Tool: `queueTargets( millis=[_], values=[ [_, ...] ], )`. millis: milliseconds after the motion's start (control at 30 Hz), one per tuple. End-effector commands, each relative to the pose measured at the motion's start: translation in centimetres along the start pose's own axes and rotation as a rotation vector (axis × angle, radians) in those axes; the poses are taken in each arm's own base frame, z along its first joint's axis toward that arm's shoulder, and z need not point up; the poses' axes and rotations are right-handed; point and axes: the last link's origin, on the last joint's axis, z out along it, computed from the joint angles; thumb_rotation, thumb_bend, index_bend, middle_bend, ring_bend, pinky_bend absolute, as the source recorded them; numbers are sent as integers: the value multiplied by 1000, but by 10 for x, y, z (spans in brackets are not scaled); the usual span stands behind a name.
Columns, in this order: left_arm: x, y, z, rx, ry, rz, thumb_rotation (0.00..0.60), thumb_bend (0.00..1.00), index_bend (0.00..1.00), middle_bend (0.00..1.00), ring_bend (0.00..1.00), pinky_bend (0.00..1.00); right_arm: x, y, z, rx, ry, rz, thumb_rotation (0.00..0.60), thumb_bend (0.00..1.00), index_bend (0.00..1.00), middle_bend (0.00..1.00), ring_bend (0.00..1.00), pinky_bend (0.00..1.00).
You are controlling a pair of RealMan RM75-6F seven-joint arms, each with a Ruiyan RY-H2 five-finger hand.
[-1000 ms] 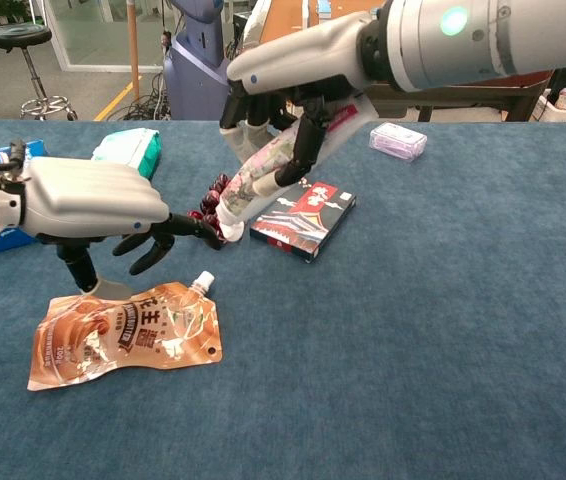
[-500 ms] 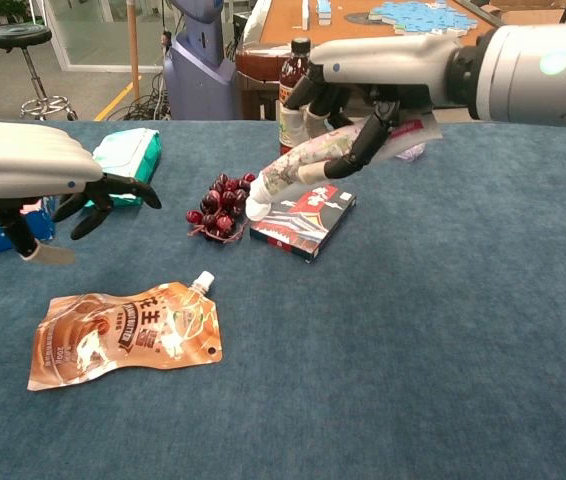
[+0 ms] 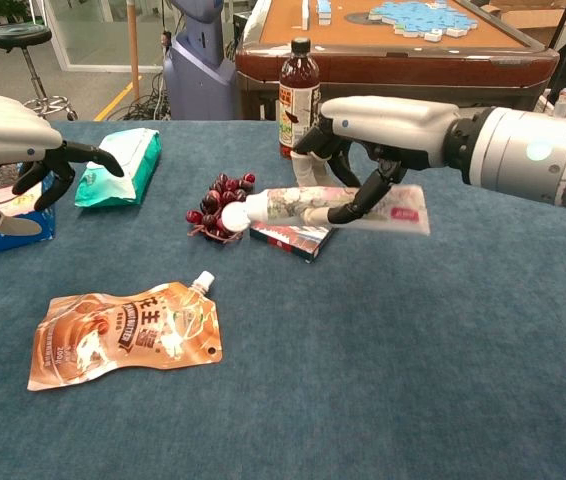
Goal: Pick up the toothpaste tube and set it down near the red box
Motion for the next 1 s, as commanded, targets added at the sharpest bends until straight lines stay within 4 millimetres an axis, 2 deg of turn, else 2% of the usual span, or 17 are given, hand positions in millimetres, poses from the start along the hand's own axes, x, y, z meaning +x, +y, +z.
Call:
queueTargets(
  millis=[33, 233, 500, 567, 633, 700, 800, 867, 1000],
  values=[
    [0, -1, -1, 6, 0, -2, 600, 257, 108, 563, 572, 443, -6, 2, 1, -8, -17, -6, 600, 339, 806, 626, 635, 446],
    [0, -3, -2, 14, 2, -12, 600, 257, 108, 563, 572, 444, -19, 7, 1, -33, -77, -32, 600, 339, 804, 623, 624, 442],
    [0, -3, 1, 13, 0, -16, 600, 257, 108, 562, 571, 445, -19, 9, 10, -59, -131, -20, 600, 309, 781, 609, 610, 429],
    [1, -3, 2, 13, 0, -16, 600, 257, 108, 562, 571, 445, -17, 8, 13, -63, -152, -24, 600, 257, 703, 564, 572, 404],
    [1, -3, 3, 13, 2, -17, 600, 257, 108, 562, 571, 445, -13, 7, 16, -68, -173, -29, 600, 193, 575, 489, 501, 371],
    [1, -2, 4, 14, 1, -17, 600, 257, 108, 562, 571, 446, -9, 5, 19, -72, -193, -34, 600, 128, 402, 380, 397, 329],
    [1, -2, 4, 14, -1, -18, 600, 257, 108, 561, 570, 445, -5, 1, 22, -76, -193, -40, 600, 96, 237, 282, 306, 300],
    [1, -3, 4, 17, 0, -19, 600, 257, 108, 561, 570, 445, -1, 1, 22, -80, -181, -36, 600, 88, 182, 254, 293, 296],
    [1, -9, 0, 40, 6, -31, 600, 257, 108, 560, 570, 445, 16, 7, 9, -107, -127, -34, 600, 84, 137, 236, 291, 296]
  ],
)
